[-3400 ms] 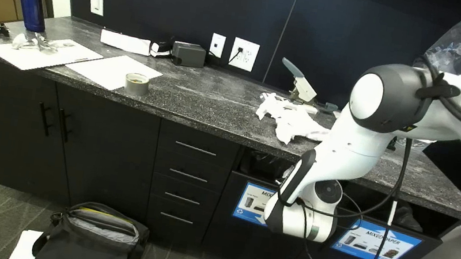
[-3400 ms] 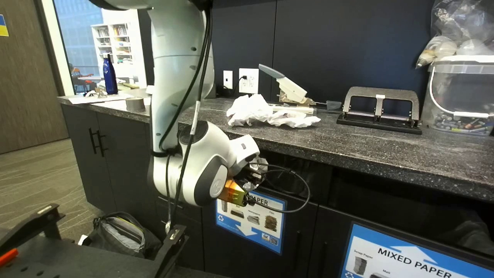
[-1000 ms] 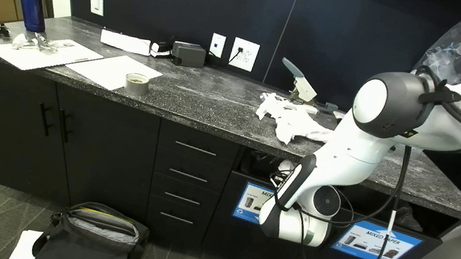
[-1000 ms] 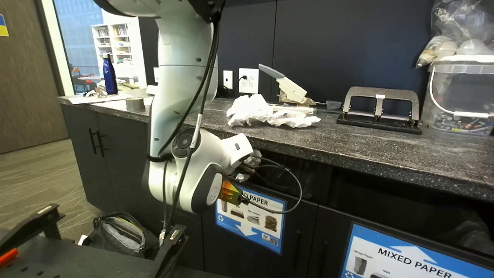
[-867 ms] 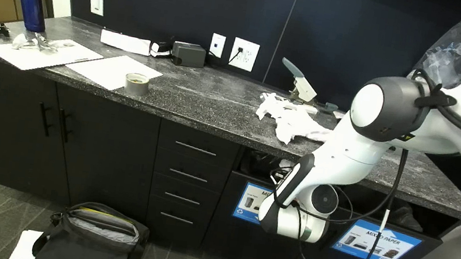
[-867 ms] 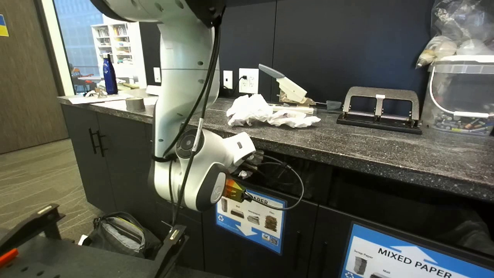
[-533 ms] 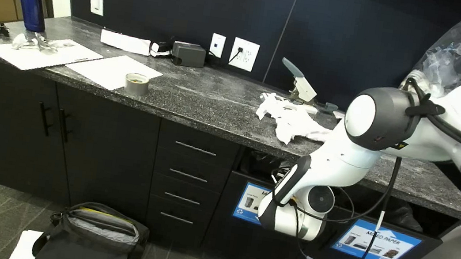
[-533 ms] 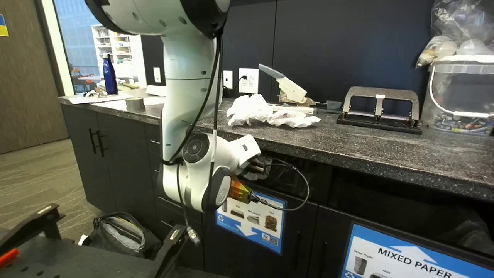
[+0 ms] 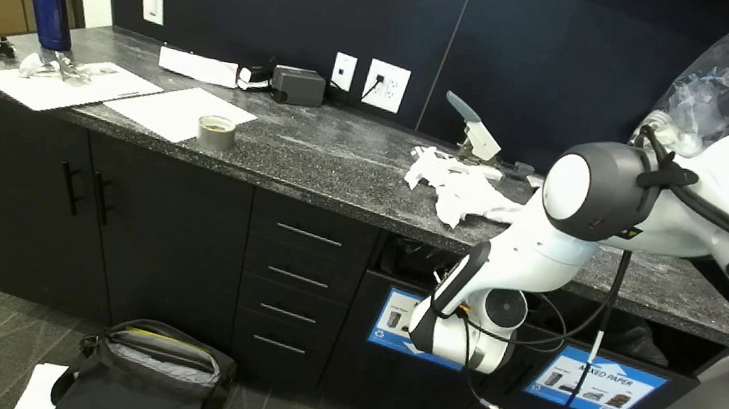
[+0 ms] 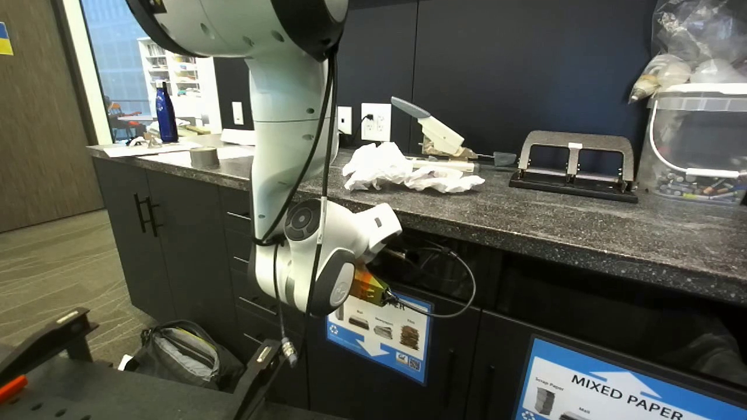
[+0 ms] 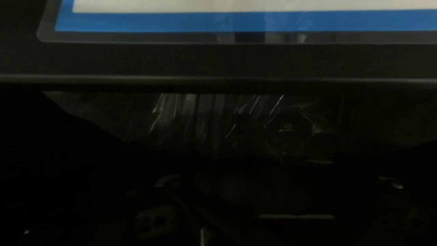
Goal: Pick up the pieces of paper from the countertop and put them in the left bin.
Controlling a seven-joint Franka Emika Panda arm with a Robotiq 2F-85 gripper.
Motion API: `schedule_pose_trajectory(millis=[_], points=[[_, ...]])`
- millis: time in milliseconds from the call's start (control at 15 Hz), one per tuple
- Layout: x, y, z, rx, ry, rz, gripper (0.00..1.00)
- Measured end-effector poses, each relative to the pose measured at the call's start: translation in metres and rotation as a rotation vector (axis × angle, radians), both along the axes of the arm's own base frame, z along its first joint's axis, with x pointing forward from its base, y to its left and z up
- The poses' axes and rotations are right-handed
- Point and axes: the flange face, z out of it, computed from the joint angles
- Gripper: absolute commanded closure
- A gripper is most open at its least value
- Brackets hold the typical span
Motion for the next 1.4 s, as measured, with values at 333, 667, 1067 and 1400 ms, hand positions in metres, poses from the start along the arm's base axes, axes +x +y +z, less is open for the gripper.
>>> schedule_pose_trajectory(millis=[333, 667, 1067, 1400], points=[[-0.014, 0.013, 0.029, 0.035, 0.084, -0.04, 0.0], [-0.033, 0.042, 0.07, 0.145, 0.318, 0.036, 0.0], [-0.04, 0.033, 0.143, 0.264, 0.606, 0.074, 0.0], [-0.001, 0.016, 0.251, 0.21, 0.688, 0.152, 0.0]])
